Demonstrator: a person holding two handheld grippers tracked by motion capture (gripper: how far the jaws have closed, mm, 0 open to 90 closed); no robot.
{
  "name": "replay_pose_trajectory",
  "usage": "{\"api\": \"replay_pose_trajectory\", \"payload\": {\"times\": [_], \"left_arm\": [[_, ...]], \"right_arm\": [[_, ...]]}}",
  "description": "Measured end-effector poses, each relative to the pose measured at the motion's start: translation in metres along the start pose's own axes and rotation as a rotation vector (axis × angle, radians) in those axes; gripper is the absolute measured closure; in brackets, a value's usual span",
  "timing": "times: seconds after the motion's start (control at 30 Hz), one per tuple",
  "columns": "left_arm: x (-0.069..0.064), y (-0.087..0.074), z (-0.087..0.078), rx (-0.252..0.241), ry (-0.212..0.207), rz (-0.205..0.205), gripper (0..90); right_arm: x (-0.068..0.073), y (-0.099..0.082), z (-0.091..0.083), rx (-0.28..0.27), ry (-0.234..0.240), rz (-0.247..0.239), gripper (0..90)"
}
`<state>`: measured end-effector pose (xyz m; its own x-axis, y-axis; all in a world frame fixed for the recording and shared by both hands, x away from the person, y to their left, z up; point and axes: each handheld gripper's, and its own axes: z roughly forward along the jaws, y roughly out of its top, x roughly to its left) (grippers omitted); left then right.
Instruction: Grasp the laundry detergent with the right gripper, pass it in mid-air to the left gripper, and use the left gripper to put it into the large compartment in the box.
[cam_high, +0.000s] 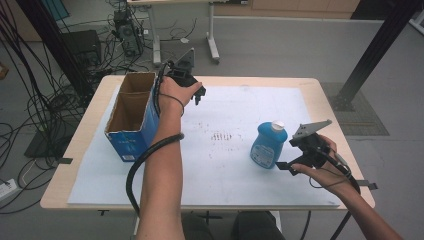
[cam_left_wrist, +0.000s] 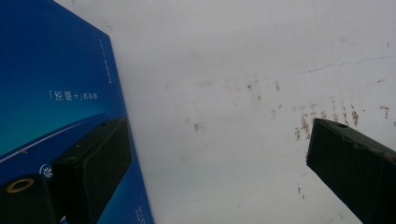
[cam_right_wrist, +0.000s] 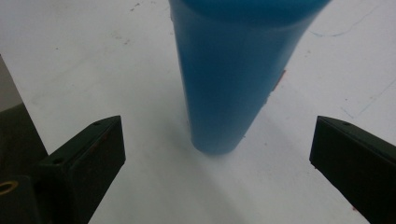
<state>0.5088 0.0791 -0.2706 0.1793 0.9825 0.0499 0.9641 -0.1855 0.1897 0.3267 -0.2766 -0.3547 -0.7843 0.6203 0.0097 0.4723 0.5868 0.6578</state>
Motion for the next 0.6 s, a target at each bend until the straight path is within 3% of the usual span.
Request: {"api": "replay_pose_trajectory", "payload": {"times": [0.43,0.6], "left_arm": [[-0.005,0.002,-0.003,-0.026,-0.013,0.004,7.0],[-0.004,0.001,-0.002,-0.023,-0.014,0.004,7.0]], "right_arm": [[0.01,-0.002,0.02,-0.068,-0.069,0.013,2.9],[0.01,-0.003,0.024,-0.088,-0.071,0.018,2.9]]}}
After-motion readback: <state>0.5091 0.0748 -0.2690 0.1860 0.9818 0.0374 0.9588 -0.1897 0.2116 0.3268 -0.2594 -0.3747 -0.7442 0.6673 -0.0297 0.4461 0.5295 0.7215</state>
